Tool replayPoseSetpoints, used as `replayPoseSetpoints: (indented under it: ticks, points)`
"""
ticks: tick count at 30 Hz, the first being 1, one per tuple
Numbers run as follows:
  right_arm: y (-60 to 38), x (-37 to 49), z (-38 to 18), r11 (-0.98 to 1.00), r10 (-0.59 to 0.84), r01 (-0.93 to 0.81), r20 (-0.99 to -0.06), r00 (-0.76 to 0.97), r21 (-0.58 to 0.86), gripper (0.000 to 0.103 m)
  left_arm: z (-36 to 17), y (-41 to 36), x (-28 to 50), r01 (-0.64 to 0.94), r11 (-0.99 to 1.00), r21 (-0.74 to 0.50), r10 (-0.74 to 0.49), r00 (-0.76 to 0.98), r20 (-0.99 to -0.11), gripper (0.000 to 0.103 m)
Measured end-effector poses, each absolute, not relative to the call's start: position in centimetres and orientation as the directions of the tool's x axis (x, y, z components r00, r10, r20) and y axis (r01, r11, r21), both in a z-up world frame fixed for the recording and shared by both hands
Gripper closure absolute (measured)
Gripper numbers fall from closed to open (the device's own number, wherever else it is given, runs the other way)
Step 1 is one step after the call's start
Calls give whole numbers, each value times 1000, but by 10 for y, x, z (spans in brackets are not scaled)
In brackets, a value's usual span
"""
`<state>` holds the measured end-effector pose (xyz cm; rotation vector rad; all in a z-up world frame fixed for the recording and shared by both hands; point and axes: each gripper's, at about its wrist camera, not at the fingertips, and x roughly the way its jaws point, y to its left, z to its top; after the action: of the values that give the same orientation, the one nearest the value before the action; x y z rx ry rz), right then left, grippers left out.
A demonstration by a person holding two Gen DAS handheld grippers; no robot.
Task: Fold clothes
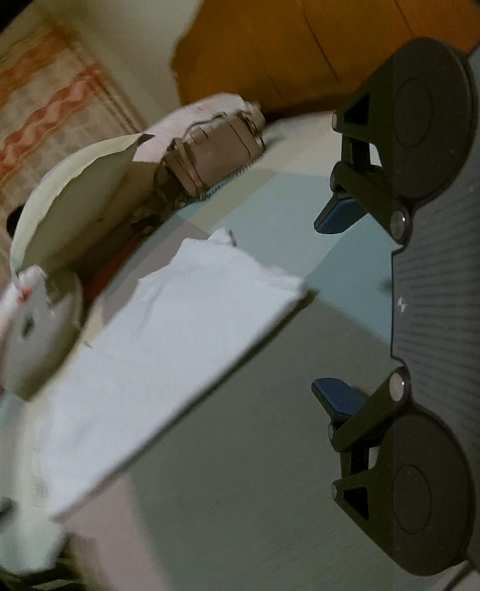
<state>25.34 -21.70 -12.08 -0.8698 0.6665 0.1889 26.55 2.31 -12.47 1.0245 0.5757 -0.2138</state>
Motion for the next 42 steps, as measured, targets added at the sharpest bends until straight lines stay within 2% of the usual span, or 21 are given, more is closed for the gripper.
replayPoseSetpoints:
  ticks: [3, 7, 9, 20, 25, 29, 33, 36, 39, 42]
  points:
    - [-213, 260, -134, 600, -119, -425, -601, 790, -677, 12, -132, 14, 272, 431, 457, 778, 82, 850, -520, 26]
    - [-196, 275, -141, 519, -90, -430, -547, 832, -739, 2, -141, 1, 281, 430, 379, 819, 63, 871, -486, 26]
    - [-186, 284, -143, 474, -67, -439, -528, 846, -763, 0, -143, -8, 289, 433, 355, 829, 47, 877, -478, 25]
    - [-130, 314, -147, 341, 84, -459, -460, 884, -820, 0, -151, -54, 313, 461, 266, 847, -77, 886, -458, 24]
    - [-104, 319, -144, 345, 157, -473, -447, 881, -811, 0, -150, -52, 316, 458, 250, 853, -85, 888, -452, 20]
    - [-105, 324, -144, 343, 158, -478, -452, 878, -809, 0, -149, -45, 319, 451, 235, 861, -72, 892, -447, 14]
    - [-133, 335, -145, 356, 70, -451, -458, 886, -818, 0, -152, -11, 331, 424, 209, 881, 54, 895, -443, 13]
    - [-154, 348, -143, 405, 4, -434, -473, 881, -805, 0, -149, -2, 339, 426, 240, 872, 87, 886, -456, 13]
    - [-145, 350, -141, 428, 1, -423, -468, 884, -799, 2, -152, -19, 340, 417, 216, 883, 66, 896, -440, 14]
    - [-116, 344, -142, 403, 95, -472, -477, 874, -784, 2, -151, -43, 341, 438, 229, 869, 4, 892, -451, 14]
